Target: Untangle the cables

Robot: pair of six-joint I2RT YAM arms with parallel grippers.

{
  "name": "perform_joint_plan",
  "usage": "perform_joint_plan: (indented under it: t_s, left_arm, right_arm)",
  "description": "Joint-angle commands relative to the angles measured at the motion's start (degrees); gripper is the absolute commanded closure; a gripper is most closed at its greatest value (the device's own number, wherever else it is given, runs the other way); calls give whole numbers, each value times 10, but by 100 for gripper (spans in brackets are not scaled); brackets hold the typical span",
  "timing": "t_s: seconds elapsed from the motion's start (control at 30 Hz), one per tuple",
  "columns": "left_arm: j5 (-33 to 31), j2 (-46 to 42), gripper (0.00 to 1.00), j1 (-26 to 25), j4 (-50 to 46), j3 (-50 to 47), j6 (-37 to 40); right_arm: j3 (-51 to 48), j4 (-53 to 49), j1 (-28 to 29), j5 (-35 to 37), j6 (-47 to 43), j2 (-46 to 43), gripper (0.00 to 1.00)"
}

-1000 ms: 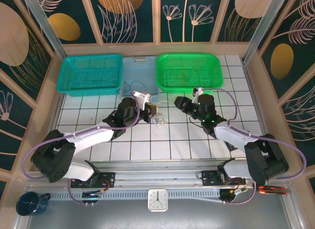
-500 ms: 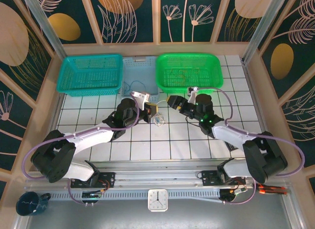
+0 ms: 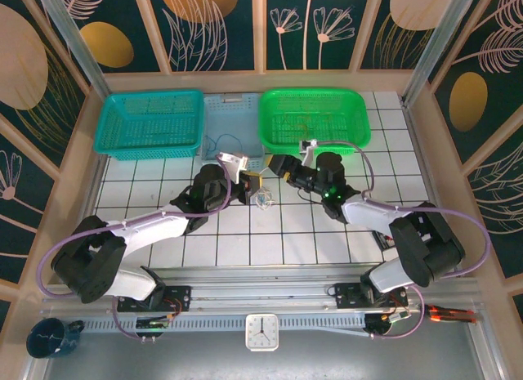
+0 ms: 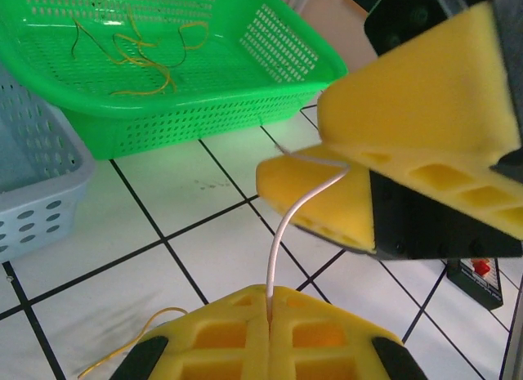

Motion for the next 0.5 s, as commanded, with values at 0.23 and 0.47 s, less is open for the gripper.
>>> perform_joint_plan:
  t_s: [0.23, 0.47]
  left_arm:
    - [21, 2, 100, -1, 40, -12, -11]
    - [26, 2, 100, -2, 45, -17, -12]
  right_arm:
    - [38, 23, -3, 4, -3, 22, 62]
    - [47, 21, -3, 10, -7, 28, 71]
